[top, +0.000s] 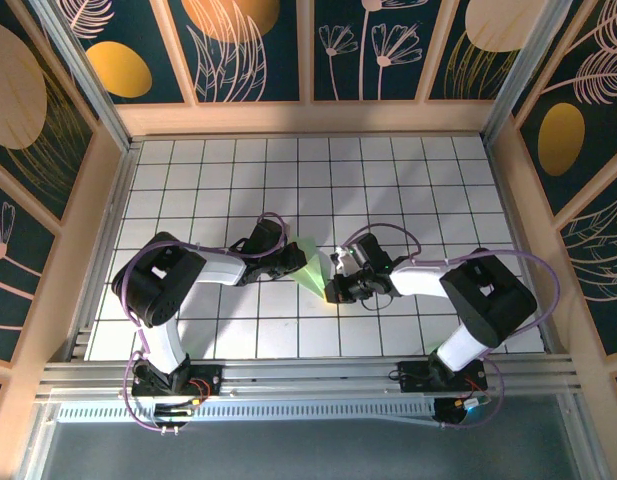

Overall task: Fold a paper plane with a square sheet of paper (fold left side to right side)
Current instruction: Fourth fold the wing at the center of the table.

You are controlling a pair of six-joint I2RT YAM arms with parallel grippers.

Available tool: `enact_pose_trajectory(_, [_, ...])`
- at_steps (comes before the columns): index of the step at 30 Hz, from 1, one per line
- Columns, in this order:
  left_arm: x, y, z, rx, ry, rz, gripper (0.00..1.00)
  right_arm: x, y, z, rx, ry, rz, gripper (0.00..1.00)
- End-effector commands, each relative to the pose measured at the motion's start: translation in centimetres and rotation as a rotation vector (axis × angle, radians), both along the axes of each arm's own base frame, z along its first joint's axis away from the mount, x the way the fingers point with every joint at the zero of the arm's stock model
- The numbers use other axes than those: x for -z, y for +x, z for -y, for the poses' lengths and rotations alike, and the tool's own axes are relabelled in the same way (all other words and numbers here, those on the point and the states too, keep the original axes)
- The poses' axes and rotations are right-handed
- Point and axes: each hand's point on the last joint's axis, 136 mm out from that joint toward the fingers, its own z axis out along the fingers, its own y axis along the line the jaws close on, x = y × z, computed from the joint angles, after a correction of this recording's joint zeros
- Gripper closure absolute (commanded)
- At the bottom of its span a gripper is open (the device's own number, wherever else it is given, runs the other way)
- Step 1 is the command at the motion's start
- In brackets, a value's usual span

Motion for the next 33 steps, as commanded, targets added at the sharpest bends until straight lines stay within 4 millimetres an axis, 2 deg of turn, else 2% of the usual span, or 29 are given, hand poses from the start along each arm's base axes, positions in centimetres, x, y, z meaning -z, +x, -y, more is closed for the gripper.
enact_pose_trajectory(1, [3.6,-1.4,-2.6,-0.039,0.139,-0.088,1.00,0.9,-1.3,1.6,0.021,-0.061,-0.055,0.96])
enact_pose_trajectory(7, [3.4,-1.2,-2.4,-0.037,0.136,-0.086,1.00,-0.4,-0.7,1.9,0.033,-0.060,-0.028,0.96])
enact_pose_trajectory(12, [3.4,-1.1,-2.3,-0.035,0.134,-0.085,1.00,-3.4,0.2,1.5,0.019,-0.011,0.021,0.95])
enact_pose_trajectory(15, [3.3,-1.1,-2.3,-0.036,0.132,-0.084,1.00,-5.9,0.9,0.4,0.003,0.081,0.056,0.94])
enact_pose_trajectory(17, [3.3,-1.1,-2.3,-0.036,0.131,-0.081,1.00,-6.7,1.3,-0.3,-0.003,0.129,0.072,0.93])
enact_pose_trajectory(25, [3.2,-1.1,-2.3,-0.036,0.129,-0.081,1.00,-5.1,3.6,-2.6,0.023,0.165,0.061,0.99])
enact_pose_trajectory(33, [3.2,-1.1,-2.3,-0.035,0.130,-0.083,1.00,-2.5,4.3,-2.0,0.062,0.086,0.042,1.00])
